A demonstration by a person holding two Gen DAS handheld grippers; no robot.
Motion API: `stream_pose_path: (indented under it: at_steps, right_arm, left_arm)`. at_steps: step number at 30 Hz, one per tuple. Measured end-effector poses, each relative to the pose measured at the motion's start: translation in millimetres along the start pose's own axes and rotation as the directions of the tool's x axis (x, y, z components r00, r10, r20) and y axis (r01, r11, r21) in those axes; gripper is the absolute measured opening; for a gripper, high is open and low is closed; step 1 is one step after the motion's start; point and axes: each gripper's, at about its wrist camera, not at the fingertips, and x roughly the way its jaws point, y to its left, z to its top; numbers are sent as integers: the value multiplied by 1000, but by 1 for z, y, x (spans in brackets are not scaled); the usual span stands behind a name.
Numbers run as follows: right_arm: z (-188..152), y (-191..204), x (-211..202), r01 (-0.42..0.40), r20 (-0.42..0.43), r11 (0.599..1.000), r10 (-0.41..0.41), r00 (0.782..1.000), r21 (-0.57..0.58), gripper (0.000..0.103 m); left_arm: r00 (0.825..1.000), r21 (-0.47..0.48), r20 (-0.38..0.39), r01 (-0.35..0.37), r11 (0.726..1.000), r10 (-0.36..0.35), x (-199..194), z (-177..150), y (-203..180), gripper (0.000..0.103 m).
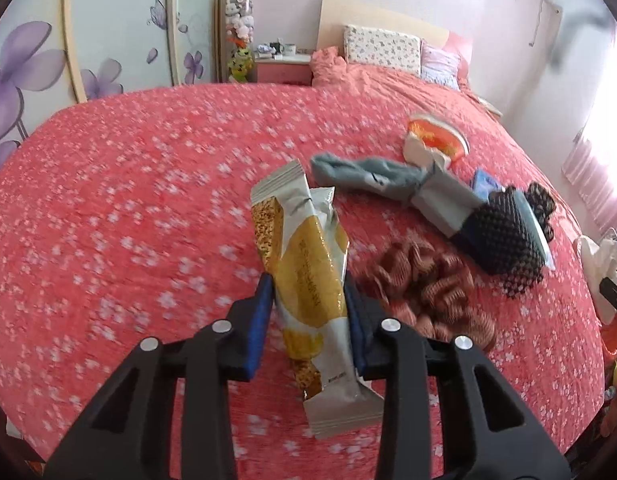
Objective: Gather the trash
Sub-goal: 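Carry the wrapper and tissue to the orange basket and open both tools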
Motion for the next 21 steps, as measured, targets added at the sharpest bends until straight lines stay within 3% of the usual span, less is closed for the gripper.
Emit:
stream_pose_path:
  at_steps: [5,10,17,21]
  right_arm:
    - [5,-5,-17,-9,48,1000,9,999,-1,30]
    - [11,-16,-38,-16,107,1000,15,994,12,30]
    - [16,-39,-67,-14,192,999,5,981,46,31]
    - [20,-60,-80,23,229,997,-40,973,75,31]
  left_arm:
    - [998,6,57,-8,1000,8,-27,15,0,34]
    - [992,51,120,31,998,-37,-56,30,-27,34]
    - [972,151,165,142,978,-167,-84,37,-94,34]
    - [949,223,160,232,947,-270,-94,35,-148,34]
